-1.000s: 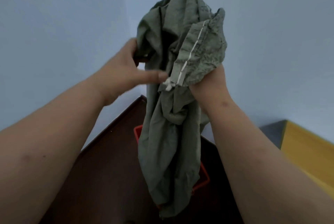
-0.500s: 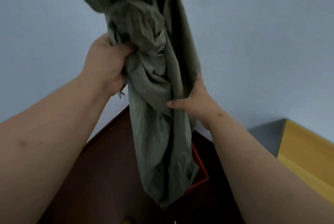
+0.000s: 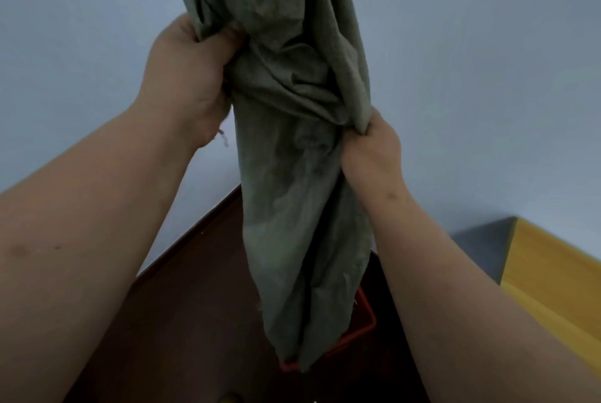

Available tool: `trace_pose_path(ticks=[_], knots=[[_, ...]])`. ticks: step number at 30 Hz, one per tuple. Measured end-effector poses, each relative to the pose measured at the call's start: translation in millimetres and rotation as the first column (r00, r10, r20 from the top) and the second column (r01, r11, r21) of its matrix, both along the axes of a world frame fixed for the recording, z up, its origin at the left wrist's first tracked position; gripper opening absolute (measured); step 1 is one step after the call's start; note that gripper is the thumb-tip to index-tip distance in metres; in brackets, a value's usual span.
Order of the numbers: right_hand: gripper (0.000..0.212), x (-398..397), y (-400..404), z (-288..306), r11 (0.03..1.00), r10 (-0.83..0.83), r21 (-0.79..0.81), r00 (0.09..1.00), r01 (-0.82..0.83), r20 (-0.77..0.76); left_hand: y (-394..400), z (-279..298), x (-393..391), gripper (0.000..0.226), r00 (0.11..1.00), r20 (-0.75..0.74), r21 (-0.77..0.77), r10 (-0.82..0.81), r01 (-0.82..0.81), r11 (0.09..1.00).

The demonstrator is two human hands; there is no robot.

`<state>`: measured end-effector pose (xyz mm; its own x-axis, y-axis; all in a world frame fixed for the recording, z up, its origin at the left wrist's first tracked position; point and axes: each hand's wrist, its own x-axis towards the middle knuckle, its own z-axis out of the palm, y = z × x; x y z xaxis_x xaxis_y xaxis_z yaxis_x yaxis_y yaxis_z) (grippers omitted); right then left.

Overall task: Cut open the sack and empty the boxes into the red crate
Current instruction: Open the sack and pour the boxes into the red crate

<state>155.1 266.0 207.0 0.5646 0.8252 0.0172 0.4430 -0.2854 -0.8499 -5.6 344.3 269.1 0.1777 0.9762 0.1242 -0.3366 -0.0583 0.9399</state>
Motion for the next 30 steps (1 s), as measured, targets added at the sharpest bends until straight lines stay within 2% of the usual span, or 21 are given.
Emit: trace_pose_path(ticks=[4,7,11,14,17,21,24,27,30], knots=[[0.028,0,-2,-1,0.996,0.063,-0.057,0.996,-0.067,-0.067,0,3,-1,0.03,0.999,-0.02,0.019,0.043,-0.043,0.999],[0.024,0,-6,2,0.998,-0.016,0.065,0.999,0.019,-0.044,1,7,0,0.023,0.999,-0.018,0.015,0.047,-0.046,0.999],[0.025,1,-13,8,1.0,0.003,0.031,0.998,-0.002,-0.057,-2,16,4,0.024,0.999,-0.052,0.003,0.016,-0.016,1.0],[0.024,2,-17,18,0.995,-0.037,0.087,0.998,0.042,-0.05,-4,23,4,0.021,0.998,-0.047,0.006,0.034,-0.034,0.999],[0.022,2,-20,30,0.998,0.017,0.063,0.998,-0.013,-0.053,-6,33,5,0.034,0.994,-0.063,0.05,0.094,-0.091,0.995],[0.016,4,-25,44,0.978,-0.05,0.2,0.998,0.054,-0.026,-10,50,6,0.031,0.982,-0.09,0.125,0.167,-0.156,0.98],[0.021,0,-30,51,0.987,0.014,0.159,0.999,-0.009,-0.029,-14,61,7,0.028,0.964,-0.131,0.179,0.234,-0.209,0.962],[0.02,0,-34,53,0.957,-0.052,0.285,0.999,0.053,-0.009,-19,66,6,0.023,0.957,-0.115,0.208,0.268,-0.241,0.948],[0.018,-4,-40,56,0.988,0.03,0.155,0.999,-0.027,-0.016,-24,68,7,0.02,0.955,-0.146,0.2,0.26,-0.229,0.953]])
